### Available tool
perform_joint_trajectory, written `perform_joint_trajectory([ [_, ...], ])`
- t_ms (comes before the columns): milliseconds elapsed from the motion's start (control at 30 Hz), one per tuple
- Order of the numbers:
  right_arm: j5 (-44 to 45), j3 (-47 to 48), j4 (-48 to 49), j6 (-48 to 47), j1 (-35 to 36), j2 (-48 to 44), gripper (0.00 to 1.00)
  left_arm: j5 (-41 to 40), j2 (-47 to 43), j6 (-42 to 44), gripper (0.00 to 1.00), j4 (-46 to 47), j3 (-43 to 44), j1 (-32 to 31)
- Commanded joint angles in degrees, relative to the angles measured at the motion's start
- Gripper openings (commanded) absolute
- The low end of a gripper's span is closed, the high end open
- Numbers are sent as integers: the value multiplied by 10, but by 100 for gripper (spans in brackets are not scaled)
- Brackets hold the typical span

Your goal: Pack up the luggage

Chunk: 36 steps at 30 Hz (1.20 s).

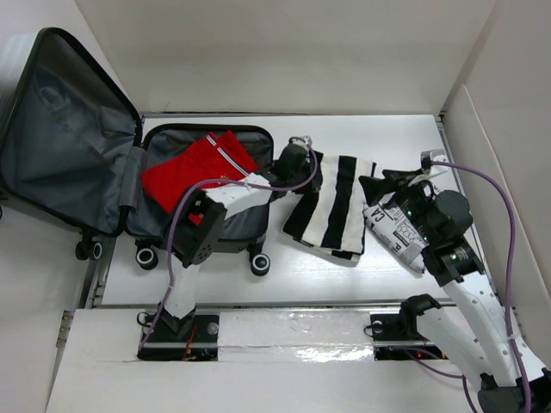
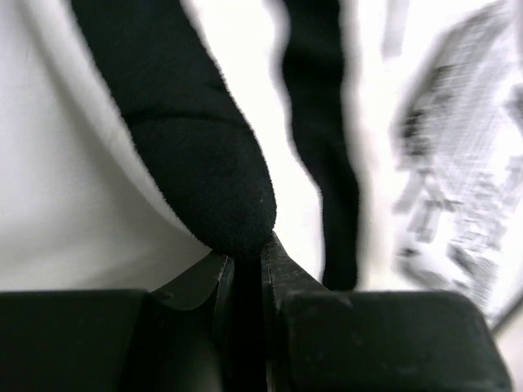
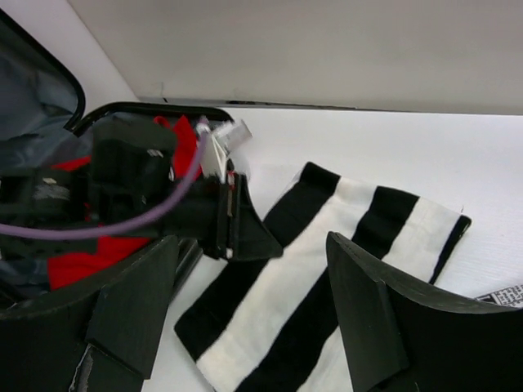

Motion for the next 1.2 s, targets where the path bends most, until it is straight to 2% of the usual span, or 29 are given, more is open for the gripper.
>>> perform_joint_trajectory([
  [0, 10, -4, -1, 0, 5, -9, 78, 22, -116, 48, 0, -23, 81, 19],
  [100, 14, -4, -3, 0, 5, -17, 79, 31, -166, 55, 0, -48, 95, 48],
  [200, 17, -3, -9, -2, 5, -21, 79, 45, -215, 61, 0, -77, 87, 104],
  [333, 15, -4, -9, -3, 5, -27, 79, 70, -295, 69, 0, -90, 27, 204],
  [367, 13, -4, -9, -3, 5, -26, 79, 72, -307, 70, 0, -90, 14, 253],
  [433, 12, -4, -9, -2, 5, -27, 79, 98, -336, 66, 0, -84, -38, 307],
  [467, 12, -4, -9, -2, 5, -27, 79, 112, -342, 61, 0, -81, -56, 361],
  [600, 9, -6, -5, -2, 5, -25, 79, 156, -348, 43, 0, -54, -152, 462],
  [700, 6, -6, -3, -4, 5, -21, 79, 141, -329, 44, 0, -60, -197, 511],
  [800, 7, -8, -5, -7, 5, -16, 80, 88, -321, 43, 0, -77, -222, 525],
  [867, 18, -7, -10, -9, 5, -13, 80, 53, -313, 39, 10, -101, -219, 533],
  [900, 23, -7, -10, -9, 5, -12, 79, 37, -313, 38, 34, -120, -217, 533],
  [933, 29, -9, -10, -10, 5, -10, 78, 14, -322, 37, 49, -122, -221, 533],
  [1000, 45, -14, -10, -11, 5, -3, 66, 2, -341, 28, 63, -117, -230, 533],
  [1033, 51, -17, -10, -12, 5, 1, 58, 6, -371, 24, 64, -113, -235, 533],
  [1067, 56, -20, -28, -8, 5, 7, 36, 7, -389, 13, 64, -107, -236, 533],
  [1133, 77, -27, -31, -2, 5, 23, 21, 11, -442, 2, 64, -91, -237, 533],
  [1167, 97, -32, -29, 0, 5, 36, 12, -9, -477, -3, 63, -83, -233, 513],
])
